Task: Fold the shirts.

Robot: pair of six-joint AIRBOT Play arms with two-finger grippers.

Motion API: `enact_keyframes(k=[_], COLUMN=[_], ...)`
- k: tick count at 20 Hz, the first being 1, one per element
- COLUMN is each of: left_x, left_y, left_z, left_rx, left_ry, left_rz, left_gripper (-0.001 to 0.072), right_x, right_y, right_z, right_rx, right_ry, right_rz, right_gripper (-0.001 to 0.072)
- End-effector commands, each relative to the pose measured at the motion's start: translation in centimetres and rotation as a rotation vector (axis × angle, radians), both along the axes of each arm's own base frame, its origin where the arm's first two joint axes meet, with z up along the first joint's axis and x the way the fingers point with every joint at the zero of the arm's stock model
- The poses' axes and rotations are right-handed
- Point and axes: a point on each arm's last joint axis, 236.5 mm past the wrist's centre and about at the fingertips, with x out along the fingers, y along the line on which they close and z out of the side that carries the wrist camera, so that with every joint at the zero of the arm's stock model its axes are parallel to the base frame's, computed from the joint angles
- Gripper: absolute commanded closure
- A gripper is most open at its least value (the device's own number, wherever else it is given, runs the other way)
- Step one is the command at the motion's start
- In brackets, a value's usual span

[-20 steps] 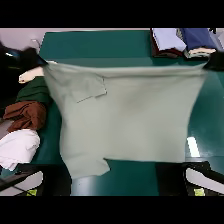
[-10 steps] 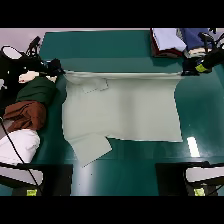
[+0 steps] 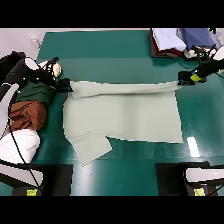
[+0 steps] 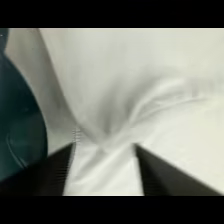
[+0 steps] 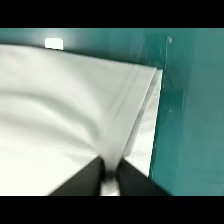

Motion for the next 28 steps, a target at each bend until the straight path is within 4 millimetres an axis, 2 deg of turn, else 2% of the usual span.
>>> enact_keyframes(k=[1, 3, 4, 6, 7, 9, 11, 12, 14, 17, 21, 22, 25, 26, 28], left_x=[-1.0, -2.0, -3.2, -7.3, -9.8, -15.8, -21.3, -23.4, -26.2, -27.9, -26.5, -26.5, -26.5, -26.5, -26.2], left_y=[1.1, 2.5, 3.7, 5.2, 5.1, 4.1, 2.3, 1.2, -1.0, -2.8, -5.8, -6.1, -6.2, -6.3, -6.1], left_z=[0.0, 2.2, 3.1, 3.3, 2.7, 0.4, -1.7, -2.5, -3.4, -4.7, -4.6, -4.7, -4.4, -4.0, -3.3], left_rx=[-0.002, 0.02, 0.074, 0.156, 0.159, 0.126, 0.057, 0.008, -0.094, -0.157, -0.184, -0.183, -0.183, -0.183, -0.165], left_ry=[0.045, 0.031, 0.029, 0.055, 0.08, 0.162, 0.228, 0.255, 0.291, 0.322, 0.229, 0.227, 0.228, 0.226, 0.213], left_rz=[0.061, 0.065, 0.053, 0.056, 0.053, 0.069, 0.085, 0.101, 0.139, 0.142, 0.104, 0.107, 0.095, 0.077, 0.052], left_gripper=[0.0217, 0.0218, 0.0218, 0.0217, 0.0217, 0.0217, 0.0217, 0.0217, 0.0218, 0.0218, 0.0219, 0.0249, 0.0645, 0.0684, 0.0684], right_x=[-1.3, -3.0, -4.2, -6.9, -8.2, -10.2, -11.2, -11.5, -12.0, -11.8, -11.8, -12.1, -14.2, -15.1, -17.8], right_y=[-0.7, -1.4, -1.2, -0.9, -0.6, 0.3, 0.8, 1.0, 1.7, 2.3, 2.7, 2.6, 1.2, 0.5, -2.1], right_z=[-0.4, 0.6, 1.0, 1.4, 1.4, 1.1, 1.0, 1.0, 1.1, 1.7, 1.7, 1.6, 0.9, 0.7, -0.5], right_rx=[0.017, 0.018, 0.017, 0.013, 0.013, 0.011, 0.007, 0.004, 0.002, 0.034, 0.049, 0.048, 0.041, 0.046, 0.044], right_ry=[-0.01, -0.006, -0.003, -0.005, -0.007, -0.017, -0.041, -0.056, -0.063, -0.082, -0.081, -0.07, 0.009, 0.042, 0.135], right_rz=[-0.057, -0.076, -0.076, -0.069, -0.068, -0.057, -0.057, -0.053, -0.036, -0.039, -0.032, -0.032, -0.017, -0.021, -0.098], right_gripper=[0.0316, 0.0316, 0.0317, 0.0317, 0.0316, 0.0317, 0.0318, 0.032, 0.0322, 0.0322, 0.0322, 0.0322, 0.0323, 0.0323, 0.0323])
